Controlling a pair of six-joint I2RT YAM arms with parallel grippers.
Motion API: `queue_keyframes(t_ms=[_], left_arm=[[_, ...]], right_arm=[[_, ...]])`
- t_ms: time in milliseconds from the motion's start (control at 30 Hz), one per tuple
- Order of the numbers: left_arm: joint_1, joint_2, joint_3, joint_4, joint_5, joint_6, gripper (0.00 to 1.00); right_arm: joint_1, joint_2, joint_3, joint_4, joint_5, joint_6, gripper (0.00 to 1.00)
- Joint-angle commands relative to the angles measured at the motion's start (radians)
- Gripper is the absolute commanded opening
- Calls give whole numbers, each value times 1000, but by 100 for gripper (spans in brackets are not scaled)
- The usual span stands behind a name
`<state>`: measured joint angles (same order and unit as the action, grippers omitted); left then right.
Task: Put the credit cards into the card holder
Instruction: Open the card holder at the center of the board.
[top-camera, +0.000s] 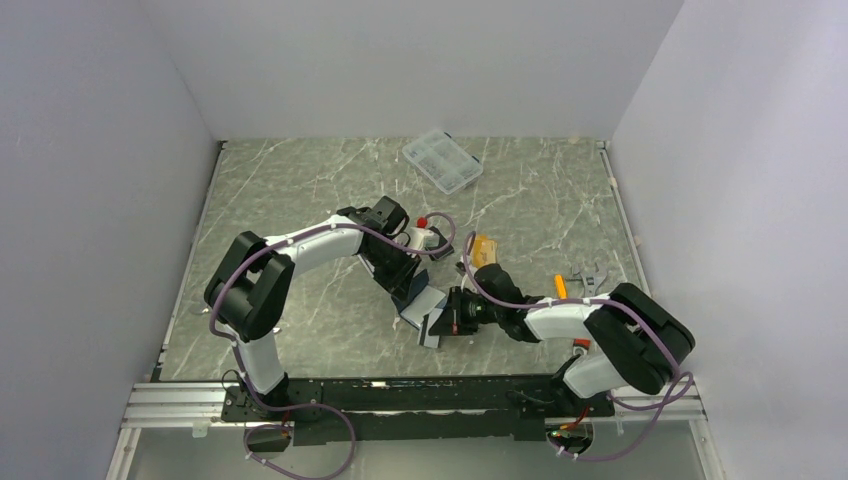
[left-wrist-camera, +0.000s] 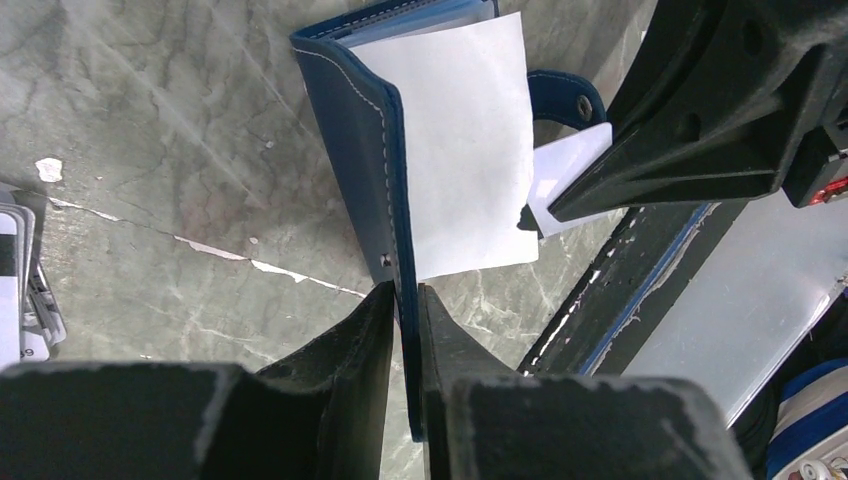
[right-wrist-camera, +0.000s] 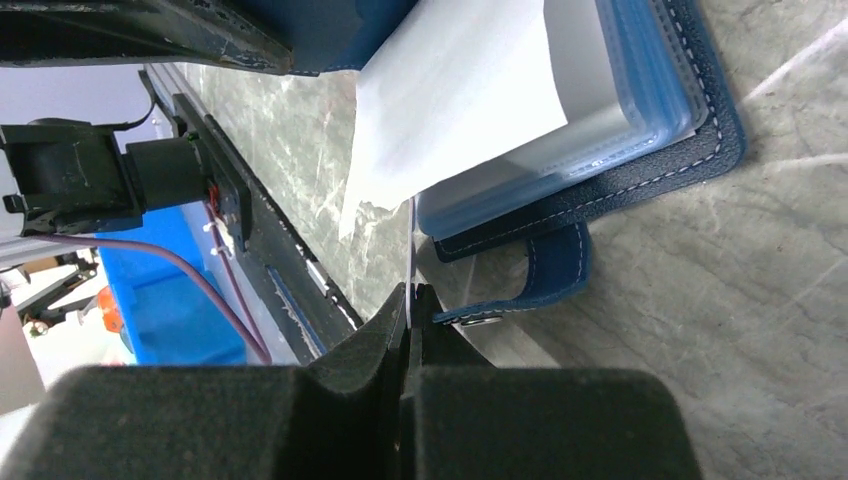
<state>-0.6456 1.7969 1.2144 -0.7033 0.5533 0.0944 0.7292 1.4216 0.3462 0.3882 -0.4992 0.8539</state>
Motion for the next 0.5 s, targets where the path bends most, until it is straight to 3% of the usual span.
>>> queue_keyframes(t_ms=[0,233,467], left_arm=[[0,-42,20,-20,63,34,22],[23,-16,74,-74,208,60,49],[78,14,83,-101,298,63,52]], right_arm=[[-9,13,27,-16,15,-33,0],[-8,34,126,-50,0,-53,0],[9,109,188,-18,-22,-45,0]])
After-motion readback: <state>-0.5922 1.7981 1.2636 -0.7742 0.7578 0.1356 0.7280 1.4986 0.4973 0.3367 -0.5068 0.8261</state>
